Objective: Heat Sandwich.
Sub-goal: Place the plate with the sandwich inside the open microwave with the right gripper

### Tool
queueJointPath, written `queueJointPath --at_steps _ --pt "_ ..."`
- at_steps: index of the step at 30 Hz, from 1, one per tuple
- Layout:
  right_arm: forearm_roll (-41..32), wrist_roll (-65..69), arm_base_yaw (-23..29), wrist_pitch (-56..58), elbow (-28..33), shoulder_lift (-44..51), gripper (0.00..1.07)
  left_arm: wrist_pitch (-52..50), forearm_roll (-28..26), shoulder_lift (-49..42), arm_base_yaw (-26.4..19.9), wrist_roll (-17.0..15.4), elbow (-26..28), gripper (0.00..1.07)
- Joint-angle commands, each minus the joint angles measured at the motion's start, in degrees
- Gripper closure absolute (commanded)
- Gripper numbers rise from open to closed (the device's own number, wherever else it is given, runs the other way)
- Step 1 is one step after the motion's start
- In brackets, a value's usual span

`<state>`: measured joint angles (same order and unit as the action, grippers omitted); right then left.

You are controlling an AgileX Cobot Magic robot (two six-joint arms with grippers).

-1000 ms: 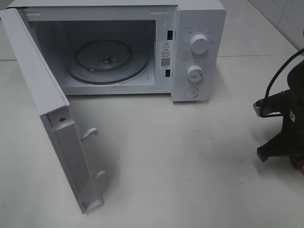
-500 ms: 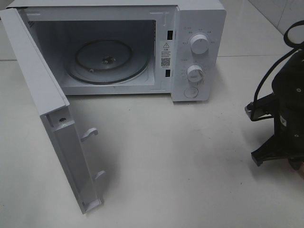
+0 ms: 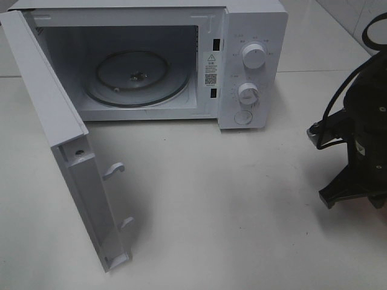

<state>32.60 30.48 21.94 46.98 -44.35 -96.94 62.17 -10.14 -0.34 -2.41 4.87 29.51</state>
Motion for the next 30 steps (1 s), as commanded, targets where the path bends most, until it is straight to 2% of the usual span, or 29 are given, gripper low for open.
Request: queueJointPath --at_steps 1,30 --pt "1.32 -0.11 1.89 2.58 0.0 1.66 1.07 -0.57 -0.4 -0.86 0.11 0.06 -0.06 0.09" --pt "0.23 -2.92 22.69 9.68 0.06 7.39 1.07 -0.57 -0.4 -0.86 0.11 0.06 -0.06 0.09"
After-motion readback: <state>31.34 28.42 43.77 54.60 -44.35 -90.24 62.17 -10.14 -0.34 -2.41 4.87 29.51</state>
